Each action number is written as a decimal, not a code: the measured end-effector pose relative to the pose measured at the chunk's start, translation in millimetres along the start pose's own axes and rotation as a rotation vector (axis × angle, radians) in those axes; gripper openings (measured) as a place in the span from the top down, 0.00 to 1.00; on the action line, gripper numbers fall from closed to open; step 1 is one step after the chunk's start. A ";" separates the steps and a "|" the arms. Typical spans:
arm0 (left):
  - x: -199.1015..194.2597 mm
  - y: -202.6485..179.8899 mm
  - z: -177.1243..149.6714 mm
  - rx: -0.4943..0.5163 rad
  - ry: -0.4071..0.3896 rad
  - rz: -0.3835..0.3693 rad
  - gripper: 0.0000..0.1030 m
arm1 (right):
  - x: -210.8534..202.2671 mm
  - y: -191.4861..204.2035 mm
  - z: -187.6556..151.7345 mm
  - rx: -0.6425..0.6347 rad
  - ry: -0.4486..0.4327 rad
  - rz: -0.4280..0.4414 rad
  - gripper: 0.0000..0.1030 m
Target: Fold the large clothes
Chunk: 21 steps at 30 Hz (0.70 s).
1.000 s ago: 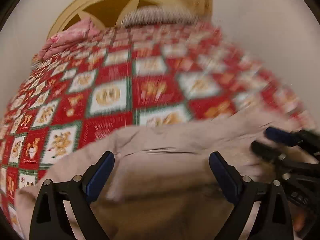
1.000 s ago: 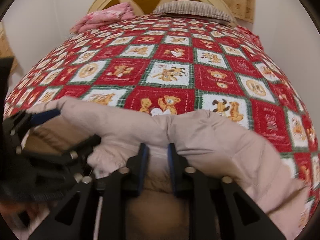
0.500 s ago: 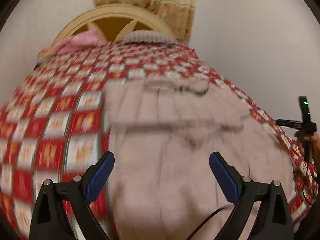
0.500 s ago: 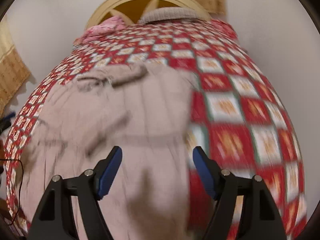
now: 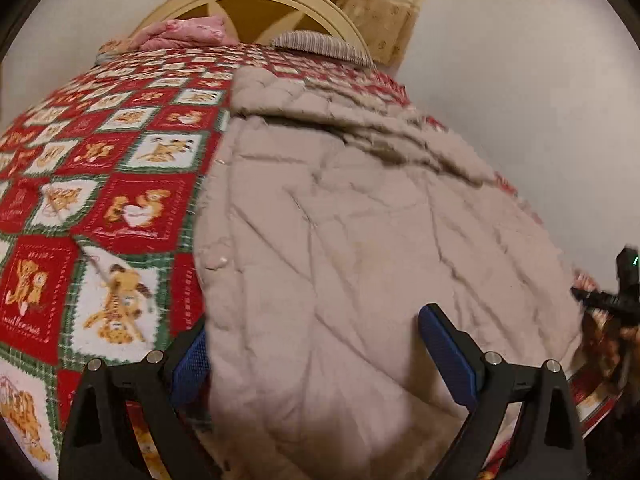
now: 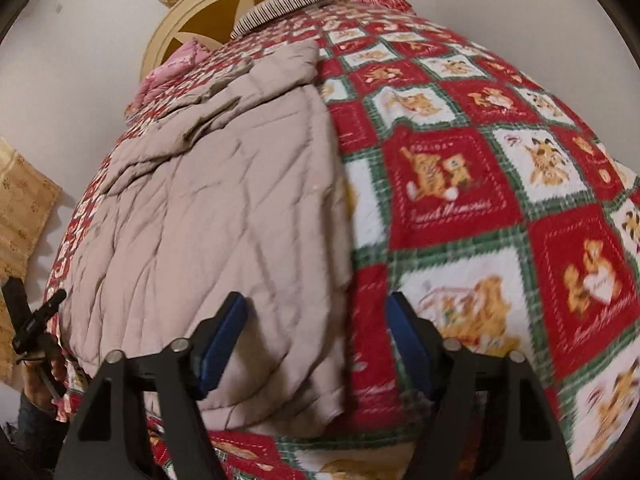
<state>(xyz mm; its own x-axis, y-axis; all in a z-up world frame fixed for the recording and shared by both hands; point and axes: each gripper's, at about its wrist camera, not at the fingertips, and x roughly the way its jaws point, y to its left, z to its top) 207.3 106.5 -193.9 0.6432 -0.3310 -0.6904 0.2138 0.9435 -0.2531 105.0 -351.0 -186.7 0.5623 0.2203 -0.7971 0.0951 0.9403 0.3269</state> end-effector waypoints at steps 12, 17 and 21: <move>-82.8 -8.7 -12.9 0.068 -0.082 -0.059 0.89 | -25.3 1.0 -23.7 0.033 0.014 0.142 0.88; -161.1 -9.0 -1.1 -0.032 -0.204 -0.301 0.89 | -83.7 -0.5 -32.0 0.064 -0.056 0.276 0.88; -207.3 -11.9 22.9 -0.075 -0.292 -0.472 0.89 | -159.1 10.1 -22.5 0.041 -0.188 0.372 0.88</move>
<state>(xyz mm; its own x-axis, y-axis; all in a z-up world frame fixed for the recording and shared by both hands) 88.3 164.3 -32.3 0.6696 -0.6890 -0.2773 0.4816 0.6870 -0.5442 -2.0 -370.7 -68.0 0.7039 0.4887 -0.5155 -0.1127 0.7934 0.5982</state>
